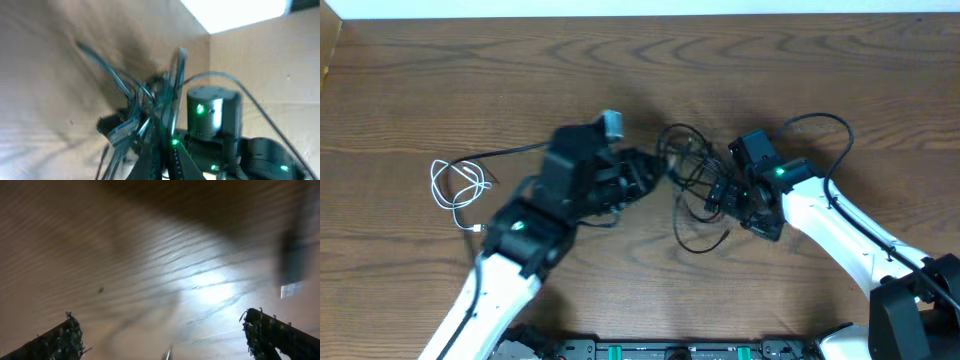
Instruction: Untangle cables
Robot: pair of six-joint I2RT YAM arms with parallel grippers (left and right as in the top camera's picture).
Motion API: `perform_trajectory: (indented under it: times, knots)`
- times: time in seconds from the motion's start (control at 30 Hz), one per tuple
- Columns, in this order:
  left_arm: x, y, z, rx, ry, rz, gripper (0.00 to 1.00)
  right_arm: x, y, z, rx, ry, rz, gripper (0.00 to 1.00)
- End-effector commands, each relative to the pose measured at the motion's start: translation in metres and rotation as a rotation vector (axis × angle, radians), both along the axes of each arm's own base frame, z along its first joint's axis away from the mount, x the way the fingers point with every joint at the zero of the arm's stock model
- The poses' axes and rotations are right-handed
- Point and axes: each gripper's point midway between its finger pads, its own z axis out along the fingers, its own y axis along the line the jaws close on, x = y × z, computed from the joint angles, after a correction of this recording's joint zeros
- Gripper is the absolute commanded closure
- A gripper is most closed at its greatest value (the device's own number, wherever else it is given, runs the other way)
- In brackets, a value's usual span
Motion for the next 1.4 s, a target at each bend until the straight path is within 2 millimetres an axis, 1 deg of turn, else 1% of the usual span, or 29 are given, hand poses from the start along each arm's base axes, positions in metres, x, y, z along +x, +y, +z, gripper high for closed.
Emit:
perform_trajectory:
  times: [0.0,0.07,0.1,0.13,0.23,0.3,0.33,0.4,0.43,0.47,0.53,0.6,0.7,0.73,0.77,0.83,0.87,0.9,0.93,1.03,1.1,1.17,1.3,1.33,1.37]
  knots:
    - [0.013,0.071,0.053,0.040,-0.218,0.198,0.92,-0.002,-0.056,-0.015,-0.251,0.004,-0.093,0.01]
    - [0.015,0.096,0.045,0.093,-0.191,0.297,0.91,-0.004,-0.062,-0.015,-0.262,0.016,-0.110,0.01]
    - [0.015,0.118,0.034,0.149,-0.148,0.380,0.91,-0.005,-0.069,-0.015,-0.267,0.032,-0.129,0.01]
    - [0.014,0.128,0.026,0.178,-0.122,0.414,0.91,-0.006,-0.071,-0.015,-0.268,0.037,-0.130,0.01]
    - [0.010,0.145,0.008,0.237,-0.044,0.468,0.91,-0.006,-0.073,-0.015,-0.270,0.039,-0.108,0.01]
    - [0.008,0.149,0.000,0.259,-0.012,0.479,0.91,-0.006,-0.072,-0.015,-0.267,0.039,-0.086,0.01]
    - [0.007,0.150,-0.004,0.265,0.003,0.479,0.91,-0.005,-0.071,-0.015,-0.263,0.037,-0.070,0.02]
    - [0.008,0.149,-0.008,0.271,0.020,0.474,0.90,-0.004,-0.066,-0.015,-0.237,0.032,-0.025,0.22]
    - [0.008,0.148,-0.011,0.272,0.031,0.468,0.88,-0.002,-0.061,-0.015,-0.213,0.025,0.006,0.29]
    - [0.009,0.146,-0.015,0.270,0.051,0.458,0.88,0.003,-0.051,-0.015,-0.162,0.003,0.069,0.32]
    - [0.008,0.146,-0.024,0.277,0.097,0.463,0.87,0.009,-0.034,-0.013,-0.079,-0.032,0.158,0.33]
    - [0.009,0.146,-0.034,0.291,0.138,0.462,0.84,0.017,-0.008,-0.007,0.051,-0.089,0.274,0.36]
    - [0.008,0.144,-0.048,0.303,0.198,0.450,0.83,0.026,0.030,0.009,0.253,-0.195,0.447,0.35]
    - [0.008,0.141,-0.052,0.301,0.218,0.437,0.83,0.029,0.039,0.014,0.299,-0.226,0.477,0.34]
    - [0.008,0.138,-0.056,0.297,0.235,0.423,0.83,0.033,0.043,0.017,0.319,-0.247,0.481,0.34]
    - [0.008,0.133,-0.062,0.287,0.266,0.398,0.83,0.038,0.045,0.019,0.326,-0.262,0.455,0.35]
    - [0.008,0.131,-0.065,0.284,0.280,0.388,0.83,0.040,0.044,0.019,0.324,-0.262,0.433,0.34]
    - [0.008,0.129,-0.068,0.280,0.293,0.379,0.83,0.041,0.043,0.019,0.318,-0.255,0.400,0.30]
    - [0.009,0.127,-0.071,0.278,0.306,0.370,0.83,0.044,0.040,0.017,0.302,-0.247,0.355,0.29]
    - [0.009,0.122,-0.078,0.269,0.342,0.346,0.83,0.051,0.033,0.015,0.268,-0.237,0.244,0.29]
    - [0.009,0.120,-0.083,0.269,0.359,0.338,0.83,0.057,0.034,0.017,0.277,-0.249,0.202,0.29]
    - [0.010,0.119,-0.086,0.269,0.372,0.333,0.83,0.064,0.036,0.021,0.294,-0.266,0.154,0.35]
    - [0.010,0.119,-0.090,0.275,0.386,0.332,0.83,0.080,0.032,0.024,0.293,-0.285,-0.018,0.53]
    - [0.010,0.119,-0.091,0.276,0.387,0.332,0.83,0.084,0.028,0.024,0.277,-0.292,-0.071,0.55]
    - [0.010,0.119,-0.091,0.276,0.388,0.332,0.83,0.086,0.024,0.023,0.265,-0.292,-0.108,0.56]
